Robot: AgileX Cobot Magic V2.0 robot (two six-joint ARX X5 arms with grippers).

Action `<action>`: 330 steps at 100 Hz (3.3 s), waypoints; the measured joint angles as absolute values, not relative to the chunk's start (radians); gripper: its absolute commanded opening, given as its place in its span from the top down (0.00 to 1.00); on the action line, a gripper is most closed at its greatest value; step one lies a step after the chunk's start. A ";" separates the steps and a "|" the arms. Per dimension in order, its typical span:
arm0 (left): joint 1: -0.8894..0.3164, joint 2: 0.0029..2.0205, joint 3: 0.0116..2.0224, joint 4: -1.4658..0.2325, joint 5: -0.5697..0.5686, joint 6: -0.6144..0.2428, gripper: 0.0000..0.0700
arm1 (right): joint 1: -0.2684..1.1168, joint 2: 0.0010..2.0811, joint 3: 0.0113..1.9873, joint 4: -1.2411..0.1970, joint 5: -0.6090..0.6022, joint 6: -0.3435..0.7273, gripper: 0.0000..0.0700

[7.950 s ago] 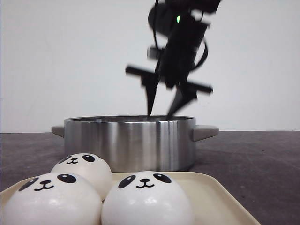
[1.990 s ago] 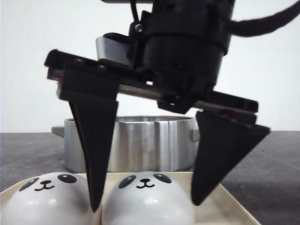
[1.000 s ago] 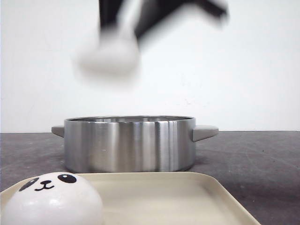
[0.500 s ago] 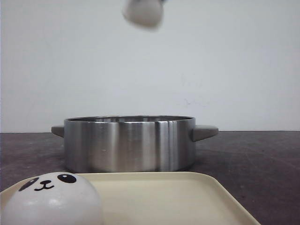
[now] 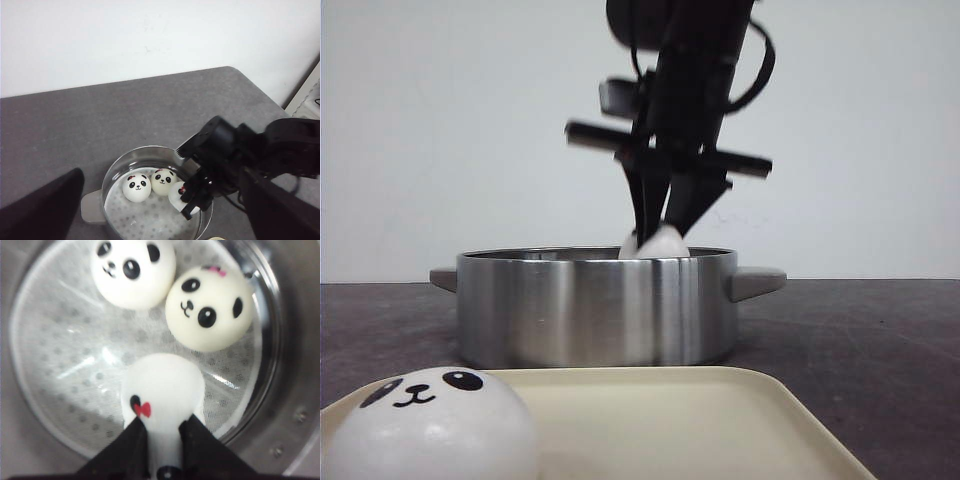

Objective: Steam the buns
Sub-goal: 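Lift the bun with the right gripper and lower it into the pot, then open the right gripper to release the bun and lift away, then reach the left gripper down and grasp the last panda bun on the tray, then carry the bun with the left gripper into the pot and release it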

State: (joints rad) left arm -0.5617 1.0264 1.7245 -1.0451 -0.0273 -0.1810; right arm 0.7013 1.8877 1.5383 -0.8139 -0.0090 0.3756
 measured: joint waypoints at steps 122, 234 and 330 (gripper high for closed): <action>-0.585 1.035 1.501 -1.177 -0.022 -0.216 0.15 | 0.816 1.645 1.838 -0.920 0.131 0.289 0.99; -0.952 1.282 0.786 -0.719 0.173 -0.622 0.00 | 1.230 1.256 1.840 -1.156 0.677 0.371 0.99; -0.953 1.352 0.809 -0.687 0.179 -0.580 1.00 | 1.330 1.256 1.840 -1.217 0.787 0.428 0.99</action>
